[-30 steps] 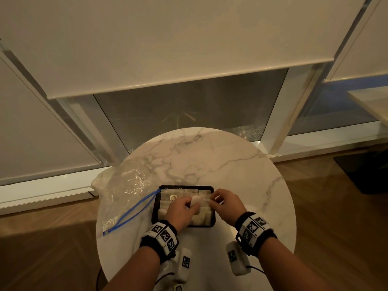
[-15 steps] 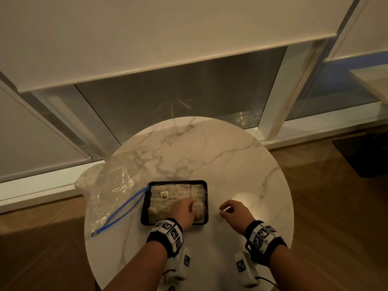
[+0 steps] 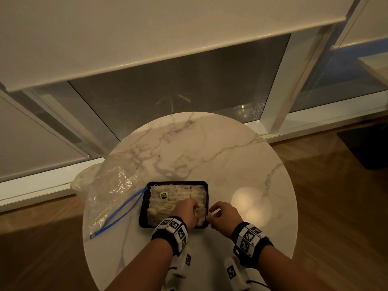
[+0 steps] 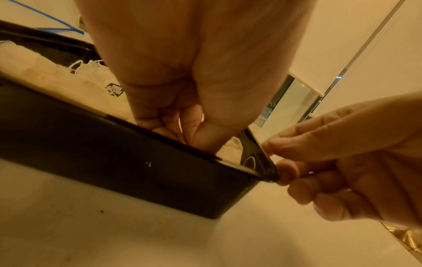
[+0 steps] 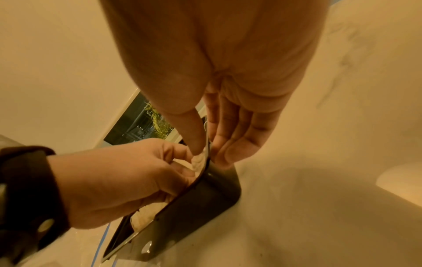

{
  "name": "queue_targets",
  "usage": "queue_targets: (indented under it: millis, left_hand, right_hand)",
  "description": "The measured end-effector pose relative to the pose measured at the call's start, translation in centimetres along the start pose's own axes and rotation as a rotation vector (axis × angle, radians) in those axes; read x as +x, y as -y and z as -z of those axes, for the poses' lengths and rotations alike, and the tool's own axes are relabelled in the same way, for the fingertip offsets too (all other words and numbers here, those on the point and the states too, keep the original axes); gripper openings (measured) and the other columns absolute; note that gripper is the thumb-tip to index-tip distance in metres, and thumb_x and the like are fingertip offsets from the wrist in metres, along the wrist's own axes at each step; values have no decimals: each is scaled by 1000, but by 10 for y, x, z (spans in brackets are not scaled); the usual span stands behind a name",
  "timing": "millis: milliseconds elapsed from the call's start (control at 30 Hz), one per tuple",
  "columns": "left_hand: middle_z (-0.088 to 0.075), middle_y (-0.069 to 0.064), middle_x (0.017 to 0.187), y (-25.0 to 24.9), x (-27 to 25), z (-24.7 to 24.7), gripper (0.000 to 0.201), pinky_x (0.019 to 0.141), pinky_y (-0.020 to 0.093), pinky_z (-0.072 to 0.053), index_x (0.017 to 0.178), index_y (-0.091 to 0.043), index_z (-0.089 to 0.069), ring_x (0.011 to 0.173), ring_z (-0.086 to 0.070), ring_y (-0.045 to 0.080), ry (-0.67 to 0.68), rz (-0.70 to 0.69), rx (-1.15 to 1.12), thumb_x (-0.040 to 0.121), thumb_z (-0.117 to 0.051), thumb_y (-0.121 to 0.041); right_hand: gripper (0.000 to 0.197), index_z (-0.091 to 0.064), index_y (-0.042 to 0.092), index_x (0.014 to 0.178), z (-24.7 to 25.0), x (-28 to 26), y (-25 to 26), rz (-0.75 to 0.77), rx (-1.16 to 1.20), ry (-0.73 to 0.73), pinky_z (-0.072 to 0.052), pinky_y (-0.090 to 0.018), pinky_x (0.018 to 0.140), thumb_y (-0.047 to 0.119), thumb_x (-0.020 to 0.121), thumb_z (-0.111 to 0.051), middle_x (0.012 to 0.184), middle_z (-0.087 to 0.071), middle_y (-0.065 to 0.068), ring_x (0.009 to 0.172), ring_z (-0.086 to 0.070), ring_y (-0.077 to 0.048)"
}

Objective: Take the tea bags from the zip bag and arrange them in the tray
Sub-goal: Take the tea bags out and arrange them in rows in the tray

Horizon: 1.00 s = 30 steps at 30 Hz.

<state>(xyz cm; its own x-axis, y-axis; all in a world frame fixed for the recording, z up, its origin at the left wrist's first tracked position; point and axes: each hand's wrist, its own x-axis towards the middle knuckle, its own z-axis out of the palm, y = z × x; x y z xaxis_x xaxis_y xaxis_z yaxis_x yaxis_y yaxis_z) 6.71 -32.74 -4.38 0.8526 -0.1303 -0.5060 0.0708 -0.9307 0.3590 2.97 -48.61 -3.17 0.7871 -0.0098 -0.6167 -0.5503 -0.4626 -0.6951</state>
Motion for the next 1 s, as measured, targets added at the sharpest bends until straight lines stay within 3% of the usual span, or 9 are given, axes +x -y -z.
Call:
queue_targets:
  millis: [100,233,333,400,500,700,867,933,1000]
  left_hand:
    - [-69,4,105,-2,-2,-2,31,88,34,-56,111,-21,-67,100,-66,21,-17,27,-26,82,-72,-12]
    - [-62,0,102,1,-8,-4,41,78,29,-51,112,-24,-57,94,-61,18,-91,50,-121,77,-79,-19]
    - [-60,-3,94,-1,-19,-3,23,73,26,-46,104,-24,-60,87,-59,15,-153,-11,-125,85,-71,-28]
    - [-64,0,90,-3,-28,-4,14,74,30,-50,95,-20,-66,83,-60,17,-97,-126,-100,93,-60,-33]
    - [-64,9,91,-5,-39,-9,37,79,37,-47,88,-14,-68,85,-59,23,1,-258,-8,102,-41,-36]
    - [-64,12,101,1,-44,-15,39,84,38,-45,97,-12,-67,95,-58,27,27,-253,30,104,-36,-35]
    - [-69,2,106,3,-45,-18,48,85,39,-52,106,-23,-69,95,-63,21,64,-253,-38,97,-27,-46]
    - [-69,2,107,5,-45,-22,55,86,40,-53,106,-22,-70,95,-63,21,57,-245,-46,96,-24,-51]
    - [-67,7,103,2,-49,-18,50,84,40,-52,104,-18,-69,93,-62,24,46,-225,-26,99,-30,-48]
  right_hand:
    - [14,-62,20,98,-3,0,-1,0,-4,-18,-54,-22,57,17,85,-69,75,-72,-4,65,-69,-12]
    - [11,-63,19,95,-5,-1,-2,6,-7,-37,-49,-19,54,16,86,-68,75,-72,-4,63,-67,-11]
    - [11,-63,19,95,-5,-1,-2,15,-19,-45,-50,-19,56,17,85,-69,74,-72,-3,66,-68,-11]
    - [10,-64,19,94,-6,0,-1,19,-27,-53,-48,-17,55,17,85,-69,73,-72,-3,65,-67,-10]
    - [11,-66,16,95,-7,1,-1,26,-41,-78,-51,-18,56,14,84,-67,71,-72,-2,67,-68,-11]
    - [10,-68,16,92,-11,1,0,27,-53,-107,-57,-25,69,15,82,-69,75,-72,-4,71,-70,-15]
    - [9,-66,19,90,-13,2,1,32,-64,-123,-57,-26,71,16,82,-70,78,-72,-5,74,-69,-17]
    - [9,-66,19,90,-13,1,1,33,-72,-121,-56,-26,71,17,82,-70,79,-72,-5,76,-69,-17]
    - [10,-66,19,91,-12,2,1,30,-67,-118,-56,-26,70,18,82,-70,80,-72,-5,76,-69,-17]
